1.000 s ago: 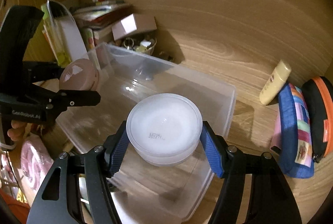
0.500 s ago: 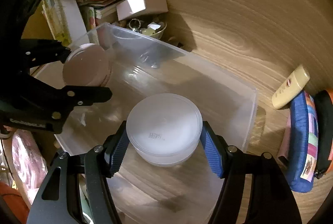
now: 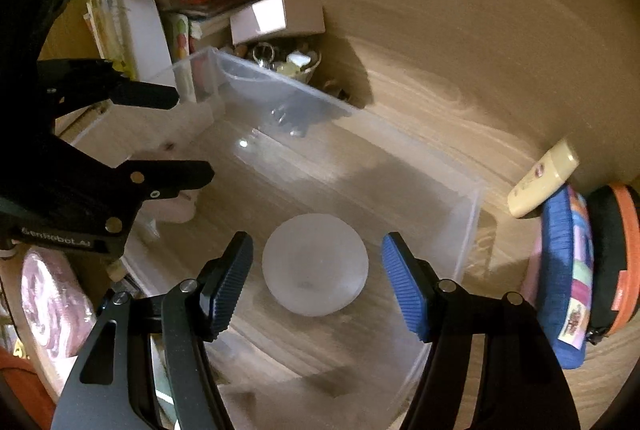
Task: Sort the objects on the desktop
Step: 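Open both tools to release the containers and move toward the pouches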
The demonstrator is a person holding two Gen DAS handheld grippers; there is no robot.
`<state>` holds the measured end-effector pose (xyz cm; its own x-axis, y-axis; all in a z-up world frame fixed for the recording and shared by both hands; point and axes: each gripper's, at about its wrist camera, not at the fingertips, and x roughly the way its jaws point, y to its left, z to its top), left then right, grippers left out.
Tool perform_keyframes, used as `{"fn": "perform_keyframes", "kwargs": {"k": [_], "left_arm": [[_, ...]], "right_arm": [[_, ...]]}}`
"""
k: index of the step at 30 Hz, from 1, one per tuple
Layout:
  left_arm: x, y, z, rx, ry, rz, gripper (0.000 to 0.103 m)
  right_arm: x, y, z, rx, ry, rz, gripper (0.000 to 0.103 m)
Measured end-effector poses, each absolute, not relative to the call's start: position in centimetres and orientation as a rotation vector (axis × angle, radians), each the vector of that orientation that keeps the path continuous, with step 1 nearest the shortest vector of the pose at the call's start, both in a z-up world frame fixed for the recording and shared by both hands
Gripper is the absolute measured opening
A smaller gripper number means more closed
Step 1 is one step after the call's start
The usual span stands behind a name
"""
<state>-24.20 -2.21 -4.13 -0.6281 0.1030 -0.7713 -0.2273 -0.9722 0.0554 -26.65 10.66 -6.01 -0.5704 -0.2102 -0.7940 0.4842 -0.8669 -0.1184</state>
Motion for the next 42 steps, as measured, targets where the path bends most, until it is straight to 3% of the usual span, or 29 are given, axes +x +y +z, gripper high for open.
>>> {"fn": "perform_keyframes", "kwargs": {"k": [4,25,31,42], "left_arm": [[-22.5,-2.8,-2.4,-1.179,0.218,2.735,0.091],[-10.9,-7.5,4.3,-0.863,0.071,2.982,0.1],[-8.6,-10.2,3.2,-0.925,0.017,3.022,0.101],[-8.4,-12.3,-4.4,-1.238,-0.044,2.922,0.101]], "right_arm": [[-25.1,11.1,-4.3,1.111,0.424,-2.499,0.075],[-13.1,13.8,2.9,0.793,0.281,-2.719,0.094],[-12.3,14.9,1.8,0.819,0.216,-2.716,0.094],[-14.9,16.5,-4.2,1.061,0.115,-2.651,0.094]]}}
